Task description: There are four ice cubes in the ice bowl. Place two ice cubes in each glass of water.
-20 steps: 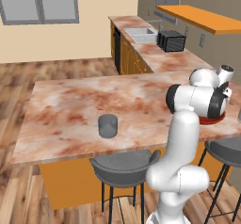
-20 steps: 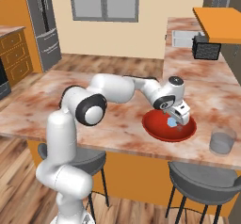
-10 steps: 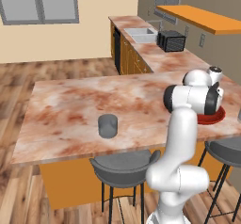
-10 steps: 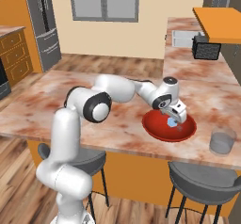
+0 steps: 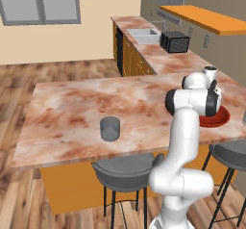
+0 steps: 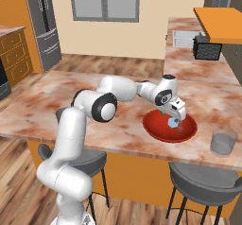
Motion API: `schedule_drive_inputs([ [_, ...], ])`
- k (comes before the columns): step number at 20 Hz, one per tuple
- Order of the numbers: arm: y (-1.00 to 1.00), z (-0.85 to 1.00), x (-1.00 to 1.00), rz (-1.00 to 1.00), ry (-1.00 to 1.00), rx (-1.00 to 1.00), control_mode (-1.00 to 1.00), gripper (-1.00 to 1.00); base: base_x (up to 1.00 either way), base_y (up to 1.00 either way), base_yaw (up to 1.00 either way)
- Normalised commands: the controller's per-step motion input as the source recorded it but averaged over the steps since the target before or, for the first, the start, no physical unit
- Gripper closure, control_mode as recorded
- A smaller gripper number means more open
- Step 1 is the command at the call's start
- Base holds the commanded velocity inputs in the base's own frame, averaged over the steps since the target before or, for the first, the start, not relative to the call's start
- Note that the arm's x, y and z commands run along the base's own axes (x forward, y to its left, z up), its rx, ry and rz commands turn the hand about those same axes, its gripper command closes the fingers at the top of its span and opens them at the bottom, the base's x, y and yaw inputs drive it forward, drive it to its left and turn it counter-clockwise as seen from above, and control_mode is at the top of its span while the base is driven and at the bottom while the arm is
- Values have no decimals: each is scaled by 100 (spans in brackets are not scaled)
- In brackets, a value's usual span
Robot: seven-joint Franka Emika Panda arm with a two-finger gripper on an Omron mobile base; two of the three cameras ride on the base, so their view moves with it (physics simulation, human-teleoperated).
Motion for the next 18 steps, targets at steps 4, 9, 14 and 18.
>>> schedule_drive_inputs([
  [4,-9,-14,12,-2,8,0,-100,-100,0,0,0],
  [9,-20,-6,-5,-3,4,0,-100,-100,0,0,0],
  [14,-2,-7,-6,-7,5,0,-100,-100,0,0,0],
  [18,0,-18,0,-10,4,0,-100,-100,0,0,0],
])
